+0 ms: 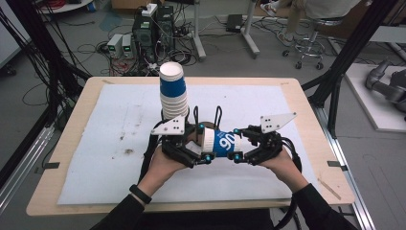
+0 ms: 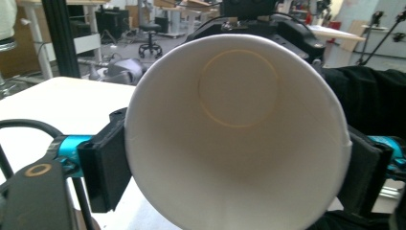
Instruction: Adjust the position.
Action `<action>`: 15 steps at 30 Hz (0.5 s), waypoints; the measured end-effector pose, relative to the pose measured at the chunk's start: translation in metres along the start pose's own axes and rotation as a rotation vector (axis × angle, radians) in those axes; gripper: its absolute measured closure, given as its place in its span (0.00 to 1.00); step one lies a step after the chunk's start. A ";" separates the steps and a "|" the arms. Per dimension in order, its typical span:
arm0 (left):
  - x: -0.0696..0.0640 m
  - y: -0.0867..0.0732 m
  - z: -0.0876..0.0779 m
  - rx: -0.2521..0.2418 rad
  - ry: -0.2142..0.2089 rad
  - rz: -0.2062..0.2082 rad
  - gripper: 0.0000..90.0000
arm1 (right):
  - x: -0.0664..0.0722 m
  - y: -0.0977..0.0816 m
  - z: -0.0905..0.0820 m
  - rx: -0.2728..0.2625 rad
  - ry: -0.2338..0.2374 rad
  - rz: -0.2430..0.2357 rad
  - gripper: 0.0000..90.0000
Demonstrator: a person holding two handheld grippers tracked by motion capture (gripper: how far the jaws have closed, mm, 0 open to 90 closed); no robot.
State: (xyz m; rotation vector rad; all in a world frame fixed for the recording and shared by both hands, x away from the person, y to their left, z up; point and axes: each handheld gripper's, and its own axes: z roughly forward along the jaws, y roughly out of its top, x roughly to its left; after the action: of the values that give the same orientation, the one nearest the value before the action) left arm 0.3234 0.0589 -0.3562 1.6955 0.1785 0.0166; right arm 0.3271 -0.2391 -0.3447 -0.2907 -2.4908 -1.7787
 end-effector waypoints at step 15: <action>0.001 0.005 -0.002 0.046 -0.031 0.001 0.24 | 0.003 0.000 0.004 0.047 -0.010 -0.008 0.31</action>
State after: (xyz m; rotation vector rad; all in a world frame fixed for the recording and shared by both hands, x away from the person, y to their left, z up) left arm 0.3247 0.0607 -0.3512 1.7405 0.1555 -0.0128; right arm 0.3244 -0.2348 -0.3451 -0.2880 -2.5404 -1.7226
